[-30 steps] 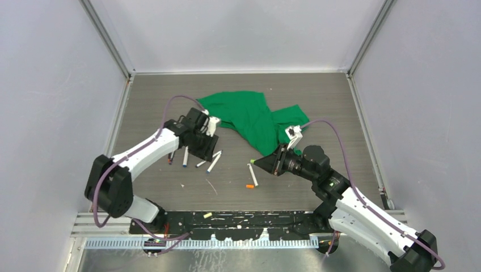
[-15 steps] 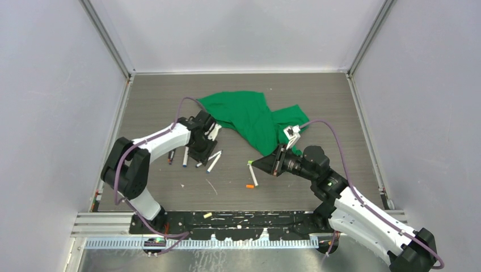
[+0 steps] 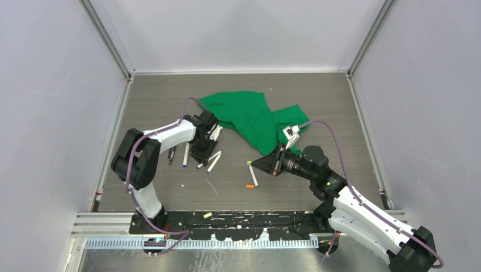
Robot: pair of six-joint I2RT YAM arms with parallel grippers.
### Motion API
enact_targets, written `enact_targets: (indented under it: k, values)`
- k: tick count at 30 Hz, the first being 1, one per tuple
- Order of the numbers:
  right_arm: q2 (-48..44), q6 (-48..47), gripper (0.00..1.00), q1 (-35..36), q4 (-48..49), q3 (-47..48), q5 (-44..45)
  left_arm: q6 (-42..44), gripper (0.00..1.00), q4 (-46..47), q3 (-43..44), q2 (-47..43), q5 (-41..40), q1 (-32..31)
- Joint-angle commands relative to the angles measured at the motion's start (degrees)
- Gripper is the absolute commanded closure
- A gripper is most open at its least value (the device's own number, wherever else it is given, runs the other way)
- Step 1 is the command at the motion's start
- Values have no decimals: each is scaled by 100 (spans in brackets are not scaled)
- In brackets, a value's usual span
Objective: Insert the pens into the pen caps
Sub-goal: Pick up the pen from the center of the board.
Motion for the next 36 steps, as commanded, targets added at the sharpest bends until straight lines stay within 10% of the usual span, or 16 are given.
enact_targets:
  k: [1,18,36]
  values:
    - [-60,100,99,-33,372,-23,-100,-51,73,-69,140,-39,224,40]
    - [-148,-801,99,-255,-1162,632,-295,64,98,85,-222,-954,-419,-230]
    - [1639,-2604,99,-2006,-4261,2882,-3804,1332,99,1166,-1392,-4028,-737,-3002]
